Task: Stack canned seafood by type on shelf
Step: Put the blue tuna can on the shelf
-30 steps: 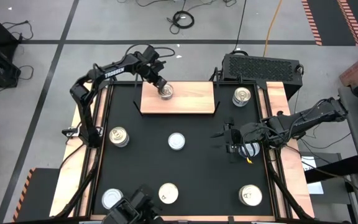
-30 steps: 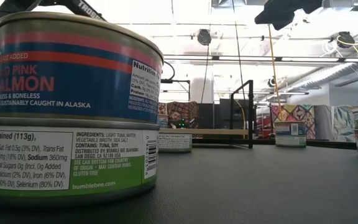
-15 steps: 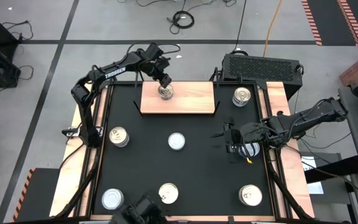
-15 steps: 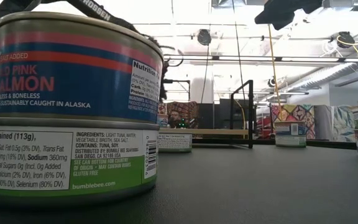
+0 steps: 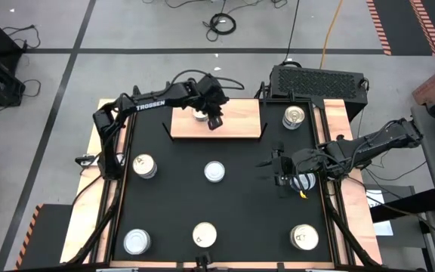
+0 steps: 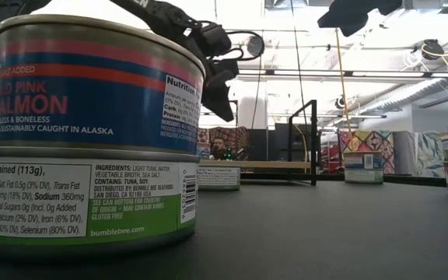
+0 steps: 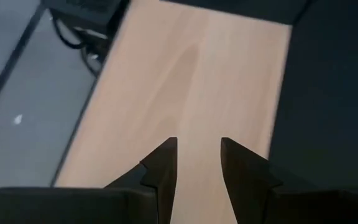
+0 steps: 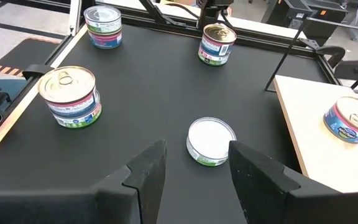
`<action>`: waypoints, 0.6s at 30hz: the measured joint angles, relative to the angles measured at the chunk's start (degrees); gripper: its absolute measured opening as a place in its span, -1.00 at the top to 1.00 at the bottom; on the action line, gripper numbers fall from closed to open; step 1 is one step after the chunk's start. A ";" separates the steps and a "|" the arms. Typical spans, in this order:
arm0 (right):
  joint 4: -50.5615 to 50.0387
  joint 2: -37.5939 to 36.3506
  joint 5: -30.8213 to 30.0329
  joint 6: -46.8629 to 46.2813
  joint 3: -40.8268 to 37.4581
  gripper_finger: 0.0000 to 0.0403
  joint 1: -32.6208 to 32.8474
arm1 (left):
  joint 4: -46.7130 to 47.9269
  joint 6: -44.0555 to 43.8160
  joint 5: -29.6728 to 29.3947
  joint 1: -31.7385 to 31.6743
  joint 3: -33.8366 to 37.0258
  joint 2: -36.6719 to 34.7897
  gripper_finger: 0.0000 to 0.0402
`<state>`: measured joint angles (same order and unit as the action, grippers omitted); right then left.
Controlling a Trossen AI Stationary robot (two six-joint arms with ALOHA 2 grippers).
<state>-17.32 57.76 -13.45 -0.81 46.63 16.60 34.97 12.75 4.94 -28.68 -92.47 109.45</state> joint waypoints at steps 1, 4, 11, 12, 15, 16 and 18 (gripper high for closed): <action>-0.02 0.00 0.00 0.00 0.00 0.16 -0.01 | 0.21 -0.11 -0.56 -0.20 0.02 0.01 0.38; -0.02 0.00 0.00 -0.01 0.00 0.16 0.00 | -0.33 -0.35 -0.64 -1.09 0.02 0.68 0.38; -0.20 0.00 -0.01 0.17 0.00 0.16 -0.02 | -1.34 -0.35 -0.71 -3.32 0.07 4.52 0.38; -0.20 0.00 -0.02 0.18 0.00 0.16 -0.02 | -1.32 -0.35 -0.70 -3.61 0.08 4.91 0.38; -0.20 0.00 -0.03 0.47 0.00 0.16 -0.02 | -1.15 -0.02 -0.69 -4.04 0.11 5.35 0.38; -0.21 0.00 -0.09 0.85 0.00 0.16 -0.02 | -1.08 0.08 -0.69 -4.20 0.11 5.36 0.38; -0.17 0.00 -0.11 1.48 0.00 0.16 -0.02 | -0.12 0.34 -0.69 -4.51 0.11 5.45 0.38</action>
<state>-17.50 57.76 -13.56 0.67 46.63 16.58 34.85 13.09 4.25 -33.19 -92.36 114.90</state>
